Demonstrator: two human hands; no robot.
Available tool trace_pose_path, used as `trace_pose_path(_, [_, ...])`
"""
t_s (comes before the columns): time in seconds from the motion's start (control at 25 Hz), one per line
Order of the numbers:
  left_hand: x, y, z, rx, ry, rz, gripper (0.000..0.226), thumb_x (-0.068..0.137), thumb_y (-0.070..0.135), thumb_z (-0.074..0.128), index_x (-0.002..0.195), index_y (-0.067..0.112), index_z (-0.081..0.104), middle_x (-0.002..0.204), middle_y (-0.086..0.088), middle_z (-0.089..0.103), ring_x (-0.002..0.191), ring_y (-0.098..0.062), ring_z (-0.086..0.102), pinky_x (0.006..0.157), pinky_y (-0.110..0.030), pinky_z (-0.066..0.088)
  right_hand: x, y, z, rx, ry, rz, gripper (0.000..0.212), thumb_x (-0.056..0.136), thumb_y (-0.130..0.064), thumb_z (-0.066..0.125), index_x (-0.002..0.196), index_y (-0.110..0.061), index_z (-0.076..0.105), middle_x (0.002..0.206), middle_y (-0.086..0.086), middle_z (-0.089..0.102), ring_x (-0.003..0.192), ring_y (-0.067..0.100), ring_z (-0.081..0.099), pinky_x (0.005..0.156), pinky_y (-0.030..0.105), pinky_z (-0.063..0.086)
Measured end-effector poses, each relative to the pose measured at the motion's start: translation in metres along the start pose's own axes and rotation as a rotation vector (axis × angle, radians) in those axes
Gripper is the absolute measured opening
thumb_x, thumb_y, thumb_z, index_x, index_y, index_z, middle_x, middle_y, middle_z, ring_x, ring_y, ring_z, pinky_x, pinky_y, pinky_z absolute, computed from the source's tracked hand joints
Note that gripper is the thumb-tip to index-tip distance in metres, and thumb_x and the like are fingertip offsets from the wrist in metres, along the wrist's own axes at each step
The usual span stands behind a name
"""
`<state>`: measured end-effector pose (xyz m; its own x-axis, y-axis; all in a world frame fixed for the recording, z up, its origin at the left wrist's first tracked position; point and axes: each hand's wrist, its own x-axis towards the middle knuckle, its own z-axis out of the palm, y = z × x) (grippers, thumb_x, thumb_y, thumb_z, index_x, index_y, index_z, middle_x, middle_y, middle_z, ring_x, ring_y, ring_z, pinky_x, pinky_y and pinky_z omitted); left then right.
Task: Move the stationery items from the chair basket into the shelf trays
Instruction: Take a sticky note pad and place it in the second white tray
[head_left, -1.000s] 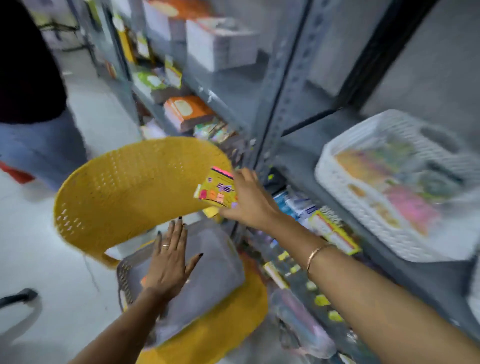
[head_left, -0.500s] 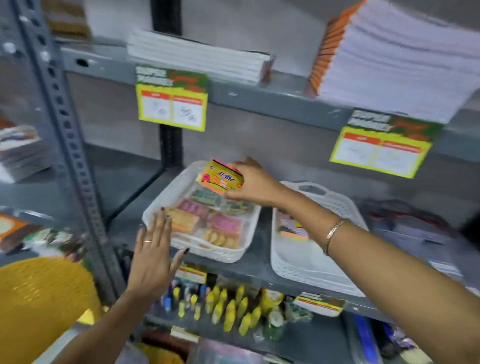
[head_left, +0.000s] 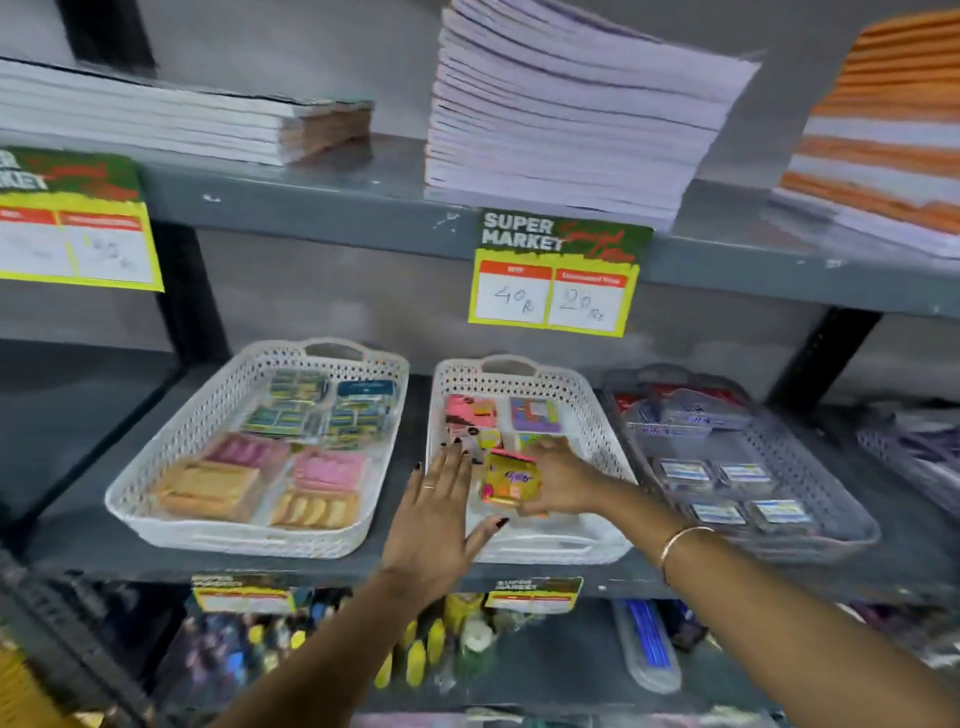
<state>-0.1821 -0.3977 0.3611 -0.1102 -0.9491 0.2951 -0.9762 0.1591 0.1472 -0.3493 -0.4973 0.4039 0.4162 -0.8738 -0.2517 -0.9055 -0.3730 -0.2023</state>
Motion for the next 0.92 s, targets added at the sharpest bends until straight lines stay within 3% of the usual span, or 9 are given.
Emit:
trace_pose_path(0.12, [-0.003,-0.001,0.009,0.036,-0.062,0.025,0.083,0.094,0.061,0.007,0.125,0.001,0.056,0.131,-0.015,0.055,0.121,-0.029,0.051,0.09,-0.046,0.045,0.004,0.002,0.021,0.03,-0.027,-0.025,0.085,0.069,-0.036,0.078,0.14,-0.013,0.038,0.138,0.017,0.038,0.131,0.032,0.033,0.109,0.033,0.032])
trace_pose_path(0.24, [-0.001,-0.003,0.01,0.049,-0.085,0.023,0.09,0.091,0.065,0.001,0.127,0.003,0.055,0.134,-0.017,0.052,0.126,-0.031,0.045,0.097,-0.045,0.039,0.01,0.0,0.034,0.012,-0.058,-0.027,0.078,0.076,-0.029,0.075,0.14,-0.005,0.037,0.14,0.019,0.036,0.133,0.033,0.032,0.111,0.033,0.03])
trace_pose_path(0.36, [-0.001,-0.001,0.008,0.071,-0.102,0.033,0.11,0.072,0.074,-0.024,0.146,0.007,0.024,0.154,-0.014,0.013,0.142,-0.031,0.004,0.113,-0.044,0.007,0.015,-0.003,0.04,0.031,-0.079,-0.033,0.076,0.078,-0.027,0.074,0.14,-0.003,0.036,0.145,0.018,0.032,0.136,0.031,0.028,0.114,0.034,0.027])
trace_pose_path(0.44, [-0.003,0.001,0.006,0.073,-0.122,0.006,0.116,0.063,0.074,-0.033,0.149,0.011,0.014,0.156,-0.011,0.001,0.142,-0.029,-0.009,0.113,-0.043,-0.002,0.016,-0.004,0.041,0.034,-0.085,-0.053,0.076,0.078,-0.025,0.073,0.14,-0.004,0.035,0.146,0.017,0.031,0.136,0.03,0.028,0.115,0.035,0.027])
trace_pose_path(0.8, [-0.002,0.002,0.002,0.093,-0.151,-0.004,0.117,0.059,0.072,-0.036,0.149,0.012,0.01,0.157,-0.01,0.002,0.142,-0.026,-0.009,0.115,-0.043,0.0,0.019,-0.005,0.04,0.0,-0.081,-0.118,0.077,0.079,-0.026,0.072,0.142,-0.007,0.034,0.14,0.015,0.037,0.132,0.03,0.033,0.113,0.039,0.032])
trace_pose_path(0.92, [-0.003,0.003,0.002,0.093,-0.15,-0.004,0.111,0.065,0.074,-0.028,0.149,0.012,0.009,0.157,-0.009,0.002,0.142,-0.026,-0.009,0.115,-0.043,-0.001,0.018,-0.006,0.04,-0.002,-0.077,-0.123,0.076,0.079,-0.027,0.072,0.143,-0.008,0.034,0.14,0.014,0.037,0.133,0.03,0.032,0.114,0.038,0.031])
